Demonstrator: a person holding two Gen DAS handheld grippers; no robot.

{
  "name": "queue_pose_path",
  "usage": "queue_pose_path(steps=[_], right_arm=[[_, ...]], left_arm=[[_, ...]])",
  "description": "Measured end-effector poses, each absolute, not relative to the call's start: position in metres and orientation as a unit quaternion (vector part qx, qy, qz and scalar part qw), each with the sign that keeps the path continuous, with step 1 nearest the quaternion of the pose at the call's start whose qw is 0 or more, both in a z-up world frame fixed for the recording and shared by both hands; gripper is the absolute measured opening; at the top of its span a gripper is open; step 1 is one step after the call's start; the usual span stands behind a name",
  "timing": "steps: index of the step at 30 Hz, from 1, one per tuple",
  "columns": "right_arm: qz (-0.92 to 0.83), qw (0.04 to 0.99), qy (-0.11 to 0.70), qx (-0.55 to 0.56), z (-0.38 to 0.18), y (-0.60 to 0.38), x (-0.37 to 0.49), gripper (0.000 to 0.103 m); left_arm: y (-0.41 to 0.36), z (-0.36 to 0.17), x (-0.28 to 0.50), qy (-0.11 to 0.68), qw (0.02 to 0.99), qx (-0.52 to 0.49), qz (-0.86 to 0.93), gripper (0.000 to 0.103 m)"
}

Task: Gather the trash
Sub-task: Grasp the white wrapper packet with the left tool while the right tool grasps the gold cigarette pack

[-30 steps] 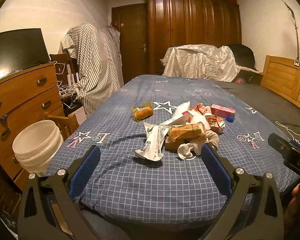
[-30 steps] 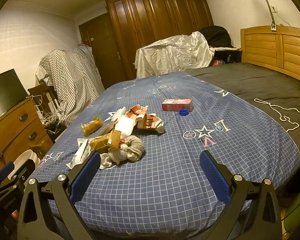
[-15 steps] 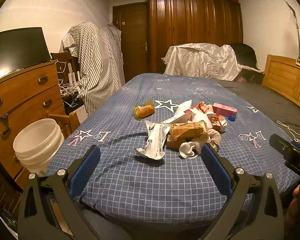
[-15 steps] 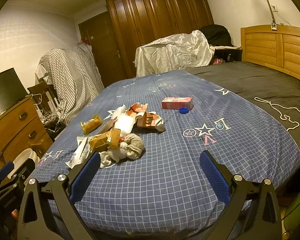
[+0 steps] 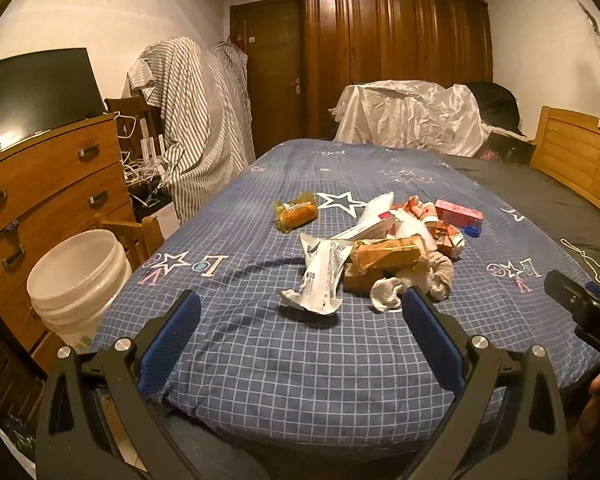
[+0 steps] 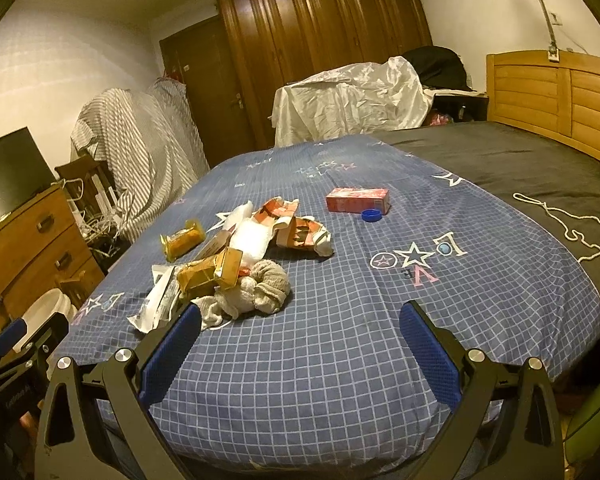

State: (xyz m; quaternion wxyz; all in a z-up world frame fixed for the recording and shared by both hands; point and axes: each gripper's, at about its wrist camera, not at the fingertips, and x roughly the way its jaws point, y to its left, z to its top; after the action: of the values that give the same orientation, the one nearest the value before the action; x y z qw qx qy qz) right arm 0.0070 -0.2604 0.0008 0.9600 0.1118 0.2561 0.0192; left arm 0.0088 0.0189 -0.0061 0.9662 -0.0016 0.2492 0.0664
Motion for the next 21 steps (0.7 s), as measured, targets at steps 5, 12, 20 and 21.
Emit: queue_pose_path(steps=[5, 12, 20, 21], right_arm=[[0.044, 0.962, 0.257, 0.076, -0.001, -0.244, 0.018, 0.099], [0.094, 0.965, 0.239, -0.05, -0.007, -0.2, 0.046, 0.097], [0.224, 0.923, 0.264, -0.171, -0.01, -0.171, 0.131, 0.08], [0.243, 0.914, 0.27, -0.182, -0.009, -0.168, 0.14, 0.075]], left_arm=[[0.032, -0.014, 0.019, 0.264, 0.962, -0.004, 0.075, 0.097], [0.052, -0.034, 0.045, 0.304, 0.952, 0.001, 0.036, 0.097], [0.06, -0.062, 0.11, 0.358, 0.931, 0.03, -0.065, 0.091], [0.061, -0.064, 0.122, 0.365, 0.927, 0.031, -0.079, 0.09]])
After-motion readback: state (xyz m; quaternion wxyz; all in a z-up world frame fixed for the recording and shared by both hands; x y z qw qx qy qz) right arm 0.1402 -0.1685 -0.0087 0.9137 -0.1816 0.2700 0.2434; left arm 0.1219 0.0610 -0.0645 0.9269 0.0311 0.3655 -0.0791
